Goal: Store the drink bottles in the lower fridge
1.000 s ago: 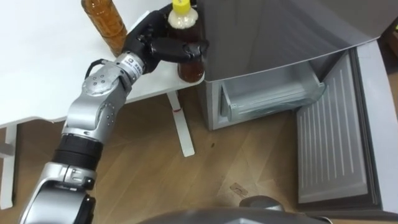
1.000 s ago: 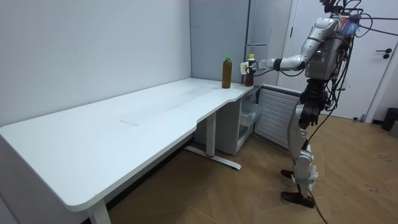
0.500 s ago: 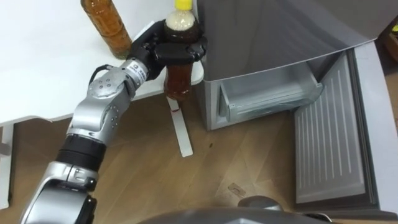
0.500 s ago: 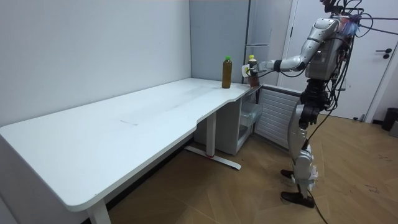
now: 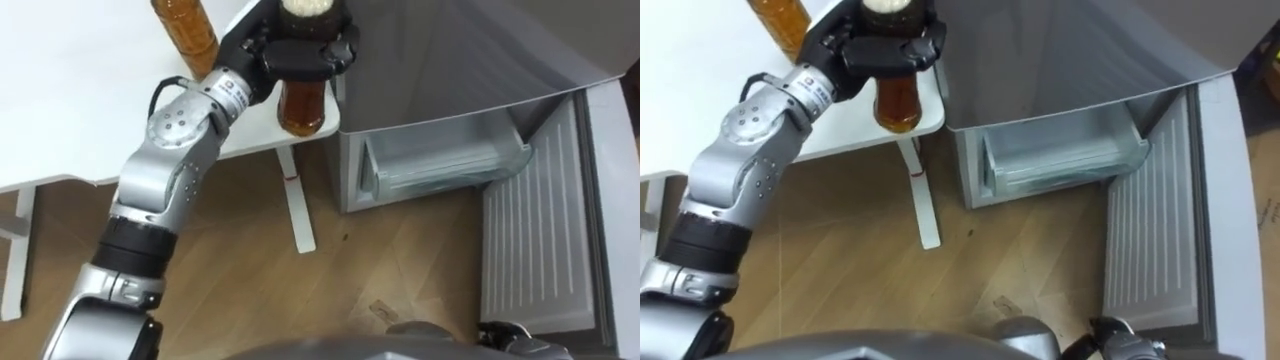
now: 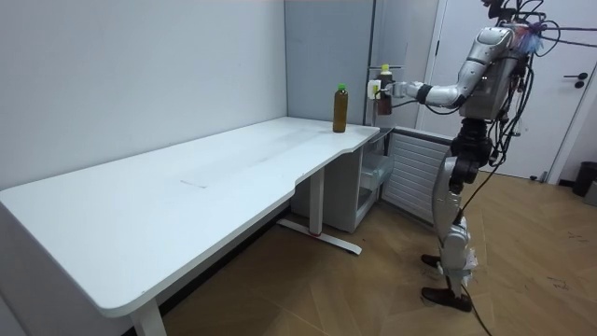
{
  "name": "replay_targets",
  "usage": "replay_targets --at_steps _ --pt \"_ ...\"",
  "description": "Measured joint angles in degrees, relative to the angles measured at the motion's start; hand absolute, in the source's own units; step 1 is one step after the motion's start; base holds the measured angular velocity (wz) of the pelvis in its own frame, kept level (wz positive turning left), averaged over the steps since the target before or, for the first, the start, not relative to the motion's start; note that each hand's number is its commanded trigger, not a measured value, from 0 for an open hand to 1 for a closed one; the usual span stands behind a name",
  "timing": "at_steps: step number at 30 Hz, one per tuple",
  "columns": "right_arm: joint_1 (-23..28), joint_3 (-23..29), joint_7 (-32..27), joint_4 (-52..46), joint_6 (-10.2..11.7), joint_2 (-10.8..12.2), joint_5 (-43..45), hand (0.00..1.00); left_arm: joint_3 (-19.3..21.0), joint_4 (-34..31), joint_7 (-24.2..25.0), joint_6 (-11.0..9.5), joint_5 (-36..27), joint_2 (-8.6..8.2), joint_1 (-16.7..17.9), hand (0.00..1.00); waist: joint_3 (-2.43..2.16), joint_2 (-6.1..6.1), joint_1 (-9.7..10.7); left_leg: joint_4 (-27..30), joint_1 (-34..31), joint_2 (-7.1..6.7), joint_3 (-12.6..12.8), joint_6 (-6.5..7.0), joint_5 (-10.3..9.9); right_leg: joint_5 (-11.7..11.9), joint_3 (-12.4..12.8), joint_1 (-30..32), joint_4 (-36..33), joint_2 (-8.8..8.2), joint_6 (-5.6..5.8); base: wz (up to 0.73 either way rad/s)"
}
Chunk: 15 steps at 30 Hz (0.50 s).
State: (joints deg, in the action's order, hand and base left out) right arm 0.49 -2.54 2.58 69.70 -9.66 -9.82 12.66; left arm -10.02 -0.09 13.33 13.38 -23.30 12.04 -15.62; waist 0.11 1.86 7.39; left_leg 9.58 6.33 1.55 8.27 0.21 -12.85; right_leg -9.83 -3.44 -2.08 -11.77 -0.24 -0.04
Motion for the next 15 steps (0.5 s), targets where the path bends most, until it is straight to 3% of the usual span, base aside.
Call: replay_targets --at_steps 3,5,9,12,15 --pt "-0.3 -1.6 -0.6 -2.6 0.4 -0.1 -0.4 0.00 0.0 -3.9 -0.1 -0.5 -1.2 -1.05 3.1 1.00 -0.03 -0.05 -0.4 0.2 -0.3 -0.14 -0.9 0.00 0.0 0.0 -1.2 0.0 0.0 -0.30 0.01 0.15" --pt "-0.3 -1.9 -0.7 -3.9 0.4 -0.3 -0.8 0.00 0.0 -5.6 -0.2 -0.9 -1.5 -2.22 5.8 1.00 -0.04 -0.10 -2.1 0.3 -0.2 -0.13 -1.0 0.01 0.0 0.0 -1.5 -0.2 0.0 -0.33 0.01 0.04" --pt "0.4 -2.9 -0.4 -9.8 0.4 -0.3 -1.8 0.00 0.3 -7.3 -0.6 -0.9 -4.3 -2.29 10.2 1.00 0.15 -0.49 -3.6 0.5 0.2 -0.12 -1.4 0.02 0.0 0.0 -1.8 -0.7 0.1 -0.34 0.00 0.03" --pt "1.4 -3.9 0.7 -18.3 3.2 1.5 -4.1 0.00 0.9 -7.4 -1.3 -1.0 -6.2 -2.29 11.2 1.00 0.10 -1.71 -4.9 1.2 0.0 -0.07 -1.5 0.01 0.0 0.0 -1.9 -0.9 0.2 -0.32 -0.02 0.04" --pt "3.0 -6.4 3.3 -27.0 5.2 2.9 -6.3 0.00 1.0 -7.4 -1.6 -3.6 -10.3 -2.56 13.3 1.00 -0.12 -2.12 -6.9 1.2 0.0 -0.15 -1.5 0.02 0.0 0.0 -2.0 -1.2 0.2 -0.45 -0.02 0.03"
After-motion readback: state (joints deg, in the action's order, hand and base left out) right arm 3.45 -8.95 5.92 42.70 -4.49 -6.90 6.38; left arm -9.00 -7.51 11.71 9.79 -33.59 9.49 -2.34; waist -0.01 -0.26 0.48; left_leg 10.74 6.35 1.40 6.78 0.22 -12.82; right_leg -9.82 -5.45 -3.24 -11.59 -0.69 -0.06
